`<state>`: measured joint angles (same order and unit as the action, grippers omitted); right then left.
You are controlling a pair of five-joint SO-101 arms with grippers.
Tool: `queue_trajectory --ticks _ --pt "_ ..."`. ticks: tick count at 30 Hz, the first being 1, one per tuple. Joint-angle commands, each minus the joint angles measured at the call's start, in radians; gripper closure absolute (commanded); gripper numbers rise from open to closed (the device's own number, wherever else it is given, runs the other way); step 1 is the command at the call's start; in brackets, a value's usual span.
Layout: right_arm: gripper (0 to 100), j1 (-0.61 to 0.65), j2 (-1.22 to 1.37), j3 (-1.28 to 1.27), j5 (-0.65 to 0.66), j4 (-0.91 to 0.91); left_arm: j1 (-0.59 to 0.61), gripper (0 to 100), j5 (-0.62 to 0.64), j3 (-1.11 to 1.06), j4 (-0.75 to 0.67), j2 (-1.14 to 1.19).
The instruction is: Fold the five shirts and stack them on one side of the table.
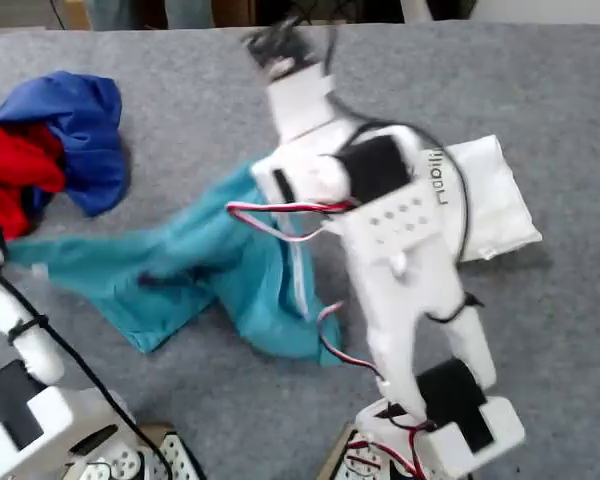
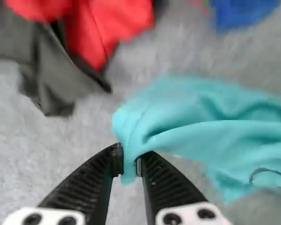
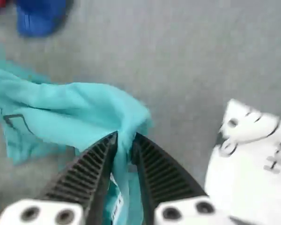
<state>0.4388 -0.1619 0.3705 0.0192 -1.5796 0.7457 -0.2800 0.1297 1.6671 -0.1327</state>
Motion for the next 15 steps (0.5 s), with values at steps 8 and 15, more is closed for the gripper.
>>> queue_trajectory --ticks 8,15 --pt "98.4 -0.098 -0.065 0.503 0.005 0.092 0.021 97 0.187 0.858 0.094 -0.028" --pt "98.4 -0.098 -0.067 0.832 0.0 -0.195 0.133 97 -0.06 0.788 0.095 -0.258"
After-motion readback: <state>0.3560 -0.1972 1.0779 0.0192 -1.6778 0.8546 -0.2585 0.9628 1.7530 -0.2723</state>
